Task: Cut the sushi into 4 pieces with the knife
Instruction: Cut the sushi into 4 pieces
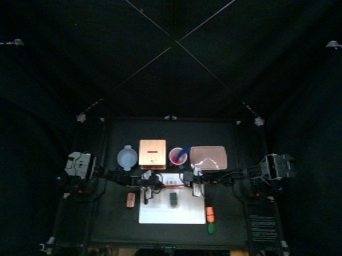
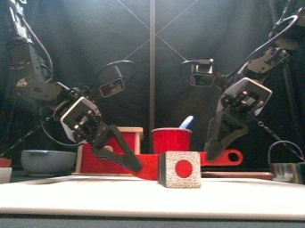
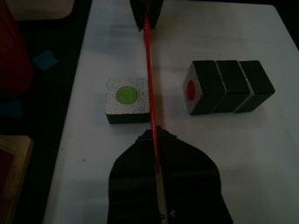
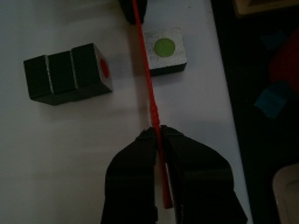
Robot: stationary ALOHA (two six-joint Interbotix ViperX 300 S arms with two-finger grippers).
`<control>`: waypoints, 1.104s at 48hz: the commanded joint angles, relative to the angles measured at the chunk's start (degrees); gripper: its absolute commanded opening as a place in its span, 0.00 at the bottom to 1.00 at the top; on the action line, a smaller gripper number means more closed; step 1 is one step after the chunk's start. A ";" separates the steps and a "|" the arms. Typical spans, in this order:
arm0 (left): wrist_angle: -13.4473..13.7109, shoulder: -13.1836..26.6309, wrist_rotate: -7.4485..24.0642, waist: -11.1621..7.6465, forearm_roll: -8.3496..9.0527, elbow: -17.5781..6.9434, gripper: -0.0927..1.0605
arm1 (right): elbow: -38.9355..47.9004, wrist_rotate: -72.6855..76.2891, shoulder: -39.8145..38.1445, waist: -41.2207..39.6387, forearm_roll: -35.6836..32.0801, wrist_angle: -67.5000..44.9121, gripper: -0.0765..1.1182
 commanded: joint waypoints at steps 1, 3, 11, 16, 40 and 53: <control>-0.62 -4.13 -0.09 -0.44 0.18 -2.02 0.24 | -2.20 0.18 -4.39 0.09 0.18 -0.26 0.09; -0.62 -5.36 -0.09 -0.97 0.26 -2.02 0.24 | -2.02 0.18 -5.27 0.44 0.26 0.09 0.09; -0.62 -8.44 -0.26 -4.13 0.09 -1.14 0.24 | -0.88 0.26 -8.26 2.72 0.53 1.41 0.09; -0.62 -8.26 -0.44 -6.06 -0.18 -1.14 0.24 | -0.26 0.26 -8.88 3.87 1.58 1.41 0.09; -0.62 -3.43 -0.53 -9.40 -3.52 -1.58 0.24 | -0.35 0.26 -6.86 5.45 2.81 1.14 0.09; -0.62 -2.99 -0.62 -9.93 -4.31 -1.67 0.24 | -0.35 0.26 -4.83 5.80 4.13 1.05 0.09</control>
